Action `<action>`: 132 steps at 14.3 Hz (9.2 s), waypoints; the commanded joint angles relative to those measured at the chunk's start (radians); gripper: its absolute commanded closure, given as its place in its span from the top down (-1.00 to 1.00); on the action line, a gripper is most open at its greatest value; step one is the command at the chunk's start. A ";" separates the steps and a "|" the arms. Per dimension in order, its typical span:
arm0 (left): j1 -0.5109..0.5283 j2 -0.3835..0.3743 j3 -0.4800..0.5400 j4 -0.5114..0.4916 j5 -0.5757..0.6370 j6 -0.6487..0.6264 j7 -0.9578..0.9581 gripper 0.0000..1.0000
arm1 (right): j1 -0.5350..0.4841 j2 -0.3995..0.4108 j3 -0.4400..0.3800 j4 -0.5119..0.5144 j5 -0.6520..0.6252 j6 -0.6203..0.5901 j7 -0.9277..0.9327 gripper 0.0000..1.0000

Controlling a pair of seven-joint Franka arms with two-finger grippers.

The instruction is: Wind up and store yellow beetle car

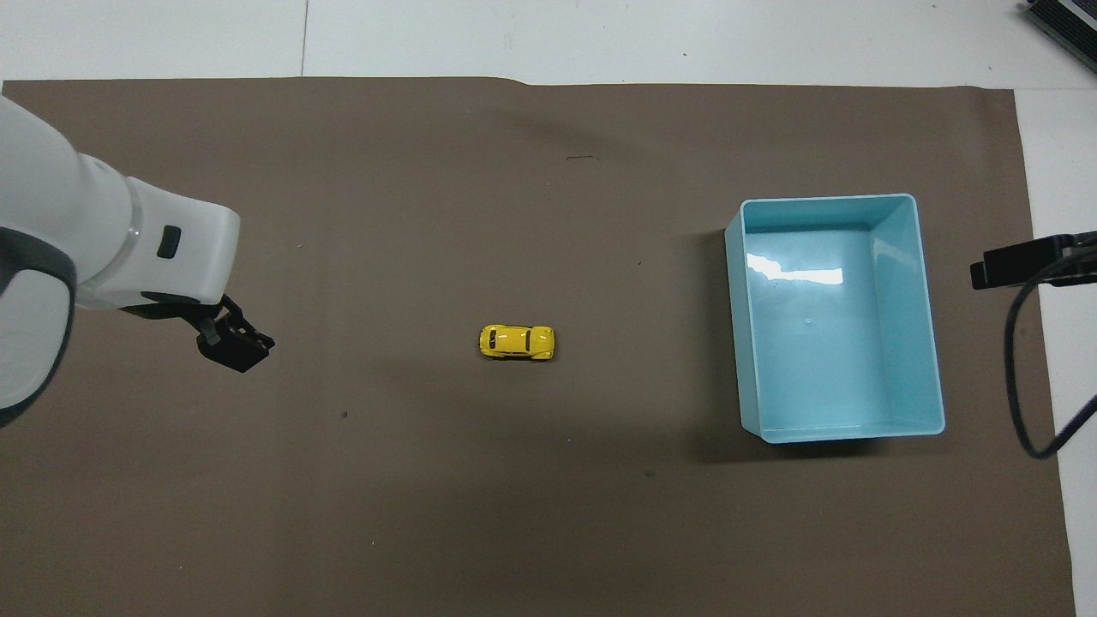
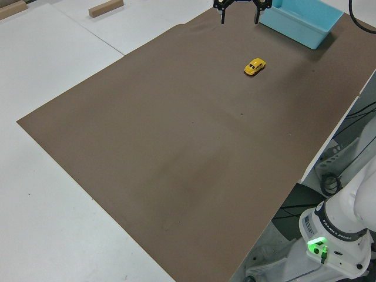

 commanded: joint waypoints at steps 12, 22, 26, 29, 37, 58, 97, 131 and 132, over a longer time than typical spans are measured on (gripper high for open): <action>-0.162 0.224 0.013 -0.106 -0.042 0.428 0.377 1.00 | -0.007 -0.011 0.005 -0.006 -0.001 -0.012 0.017 1.00; -0.333 0.240 0.018 -0.300 -0.030 0.723 0.277 1.00 | -0.007 -0.011 0.005 -0.006 -0.001 -0.012 0.017 1.00; -0.371 0.272 0.019 -0.311 -0.030 0.791 0.197 1.00 | -0.007 -0.011 0.005 -0.006 -0.001 -0.012 0.017 1.00; -0.410 0.316 0.022 -0.311 0.019 0.832 0.129 1.00 | -0.008 -0.012 0.003 -0.006 -0.001 -0.018 0.017 1.00; -0.417 0.319 0.022 -0.311 0.029 0.829 0.056 -1.00 | -0.007 -0.012 0.003 -0.006 -0.001 -0.018 0.017 1.00; -0.261 0.286 0.024 -0.380 0.047 0.759 0.244 -1.00 | -0.021 -0.014 -0.001 -0.006 -0.002 -0.023 0.017 1.00; -0.068 0.123 0.030 -0.258 0.047 0.412 -0.232 1.00 | -0.013 -0.038 0.005 -0.042 0.019 -0.023 -0.084 1.00; 0.181 -0.032 0.054 0.156 0.038 -0.192 -0.791 1.00 | 0.225 0.167 0.031 -0.259 0.016 0.310 -1.266 1.00; 0.181 -0.032 0.054 0.155 0.038 -0.192 -0.791 1.00 | 0.219 0.164 0.031 -0.282 0.015 0.327 -1.272 1.00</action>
